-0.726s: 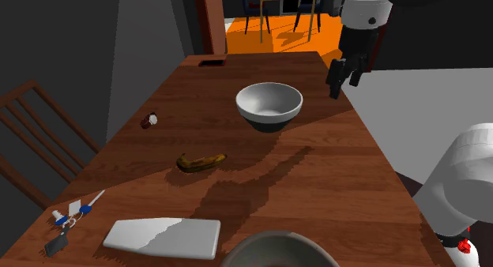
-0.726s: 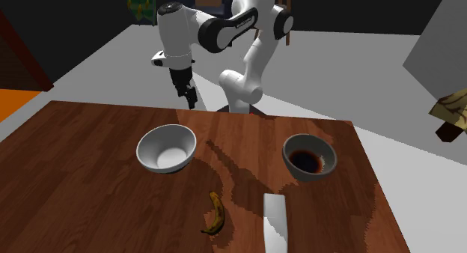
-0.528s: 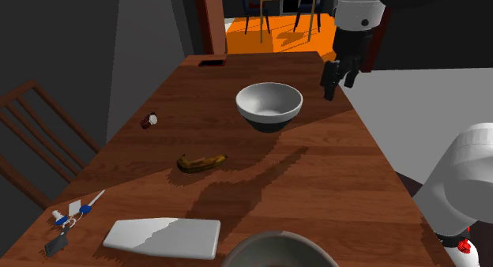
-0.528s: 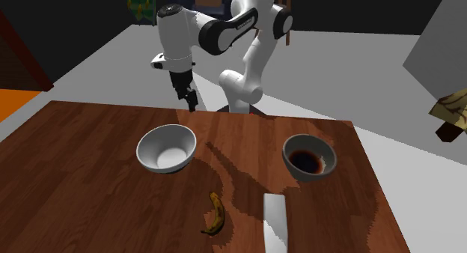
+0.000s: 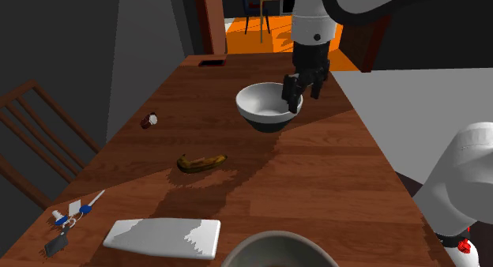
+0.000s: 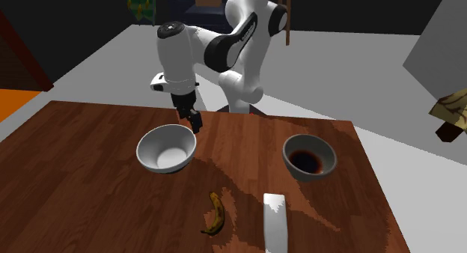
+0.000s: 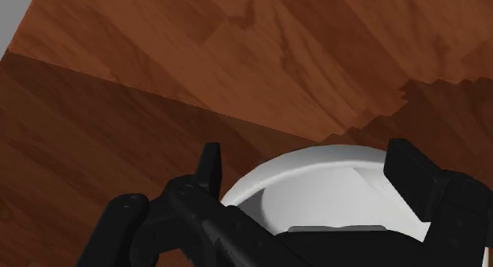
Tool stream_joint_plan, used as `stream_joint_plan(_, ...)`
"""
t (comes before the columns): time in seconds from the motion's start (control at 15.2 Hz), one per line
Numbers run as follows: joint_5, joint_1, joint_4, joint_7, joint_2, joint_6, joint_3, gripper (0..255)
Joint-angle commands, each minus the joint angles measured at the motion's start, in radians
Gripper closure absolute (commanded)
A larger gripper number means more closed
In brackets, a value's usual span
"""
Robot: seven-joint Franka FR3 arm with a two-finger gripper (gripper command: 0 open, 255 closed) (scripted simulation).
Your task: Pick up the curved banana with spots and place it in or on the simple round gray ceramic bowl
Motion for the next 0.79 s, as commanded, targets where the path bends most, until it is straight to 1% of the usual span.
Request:
stream_joint_plan(0.0,0.010,0.011,0.044,0.034,0.063,0.018,0.036,0)
stream_joint_plan(0.4,0.006,0.034,0.188,0.134,0.253,0.059,0.133,0)
stream_joint_plan(0.73,-0.033,0.058,0.338,0.225,0.428,0.073,0.206,0)
